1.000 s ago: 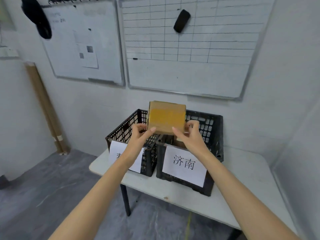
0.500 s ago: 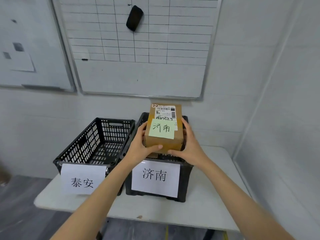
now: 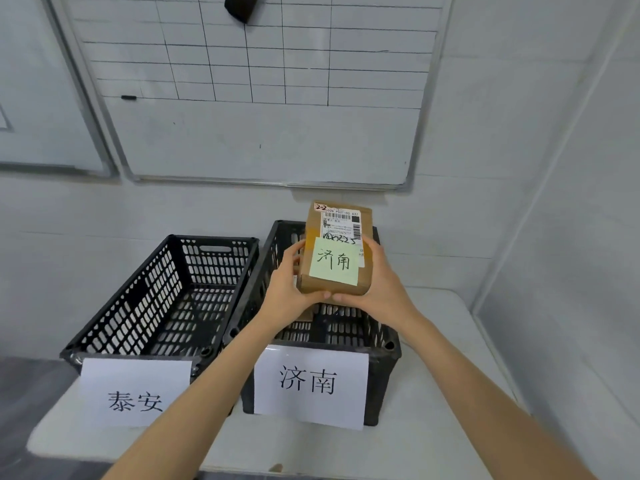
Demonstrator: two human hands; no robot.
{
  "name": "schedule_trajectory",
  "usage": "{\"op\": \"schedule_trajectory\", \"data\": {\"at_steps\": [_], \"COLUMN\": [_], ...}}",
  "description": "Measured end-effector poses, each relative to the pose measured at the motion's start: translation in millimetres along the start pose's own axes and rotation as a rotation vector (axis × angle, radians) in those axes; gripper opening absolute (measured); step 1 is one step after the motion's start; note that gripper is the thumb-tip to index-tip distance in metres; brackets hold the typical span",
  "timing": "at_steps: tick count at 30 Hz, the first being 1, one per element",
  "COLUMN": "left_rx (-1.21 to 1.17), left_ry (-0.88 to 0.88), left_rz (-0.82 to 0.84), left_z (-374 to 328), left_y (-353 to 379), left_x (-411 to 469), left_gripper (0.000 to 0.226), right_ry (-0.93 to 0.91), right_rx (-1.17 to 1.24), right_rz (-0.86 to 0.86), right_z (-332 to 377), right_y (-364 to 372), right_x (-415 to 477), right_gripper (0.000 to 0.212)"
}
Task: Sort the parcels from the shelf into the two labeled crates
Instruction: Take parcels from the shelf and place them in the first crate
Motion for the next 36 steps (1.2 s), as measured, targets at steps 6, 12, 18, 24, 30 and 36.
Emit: {"op": "schedule_trajectory", "data": {"at_steps": [6,12,18,24,30,36], "left_rx": [0.052,0.167,0.283,0.314,0.394,0.437], "left_ry": [0.007,-0.087,-0.143,-0.180,-0.151,-0.134], "left_rz": [0.022,0.146,0.244,0.218,0.181,0.166], "left_z": [27.4,79.9,138.3,174.4,194.8,201.8], "left_y": [9.5,14.2,3.9,-6.6,-14.0,-8.7], "left_x": [39.4,74.6,94.5,114.7,132.5,144.4], "left_gripper": [0.095,0.097,0.076,0.063,0.055,0.053], "right_ry": [0.076,0.116,0.254,0.394,0.550,0.679], "right_rx": [-0.016,-0.041,-0.125,-0.147,-0.173,-0.234], "right_rz": [0.032,0.151,0.239,0.272,0.287,0.286], "right_z": [-35.4,-80.9,-154.1,-213.4,-274.1,-316.5], "right_y": [27.1,54.6,76.2,109.7,136.1,153.3], "right_x": [49.2,92.9,127.4,157.8,165.2,159.2], "right_gripper": [0.121,0.120,0.123,0.128,0.127,0.127]}}
Point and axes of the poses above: each hand's wrist, its own x-axis towards the middle knuckle, its own y-axis out of the palm, z = x × y, the point moved 8 cm from there along x, towards the middle knuckle, and after that the axes turned 3 degrees about -z, right-handed, at the moved point
